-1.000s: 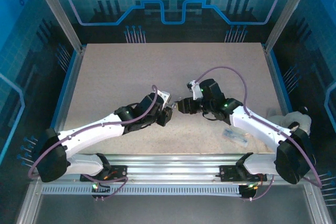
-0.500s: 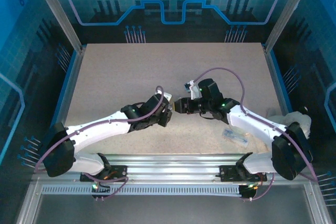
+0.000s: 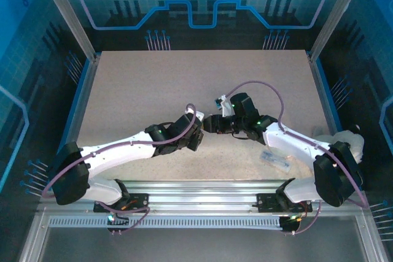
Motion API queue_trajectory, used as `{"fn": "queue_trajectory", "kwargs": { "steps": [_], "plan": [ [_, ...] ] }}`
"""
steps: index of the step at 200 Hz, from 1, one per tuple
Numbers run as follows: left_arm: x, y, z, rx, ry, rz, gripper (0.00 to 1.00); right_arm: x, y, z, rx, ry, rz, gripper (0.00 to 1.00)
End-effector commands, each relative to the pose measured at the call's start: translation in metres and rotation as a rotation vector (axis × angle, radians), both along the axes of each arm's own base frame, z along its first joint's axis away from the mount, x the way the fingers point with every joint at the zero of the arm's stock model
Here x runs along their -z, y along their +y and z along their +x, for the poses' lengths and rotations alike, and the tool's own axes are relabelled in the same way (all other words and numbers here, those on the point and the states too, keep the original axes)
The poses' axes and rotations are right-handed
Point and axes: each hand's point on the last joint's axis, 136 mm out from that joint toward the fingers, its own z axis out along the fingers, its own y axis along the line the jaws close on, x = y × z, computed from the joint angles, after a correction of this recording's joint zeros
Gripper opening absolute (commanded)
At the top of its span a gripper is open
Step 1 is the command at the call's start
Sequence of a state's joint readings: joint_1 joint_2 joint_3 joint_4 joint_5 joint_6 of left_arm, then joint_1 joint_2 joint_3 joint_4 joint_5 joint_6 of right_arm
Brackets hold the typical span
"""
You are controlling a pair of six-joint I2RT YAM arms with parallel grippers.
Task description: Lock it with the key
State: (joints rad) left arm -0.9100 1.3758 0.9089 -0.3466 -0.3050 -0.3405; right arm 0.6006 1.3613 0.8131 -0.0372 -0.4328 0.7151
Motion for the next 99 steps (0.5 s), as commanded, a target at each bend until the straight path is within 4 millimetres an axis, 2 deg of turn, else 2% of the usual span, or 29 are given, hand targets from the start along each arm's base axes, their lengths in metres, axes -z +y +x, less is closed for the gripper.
{"fn": "queue_trajectory", "kwargs": {
  "steps": [1,99],
  "plan": [
    [-0.019,-0.001,0.01,-0.032,-0.056,-0.007,0.0,0.0033,-0.0023,-0.0025,0.0,0.035,-0.001,0.38],
    [-0.0203,-0.0073,0.0108,-0.031,-0.051,-0.02,0.0,0.0098,-0.0005,-0.0029,-0.003,0.063,-0.002,0.39]
  ]
}}
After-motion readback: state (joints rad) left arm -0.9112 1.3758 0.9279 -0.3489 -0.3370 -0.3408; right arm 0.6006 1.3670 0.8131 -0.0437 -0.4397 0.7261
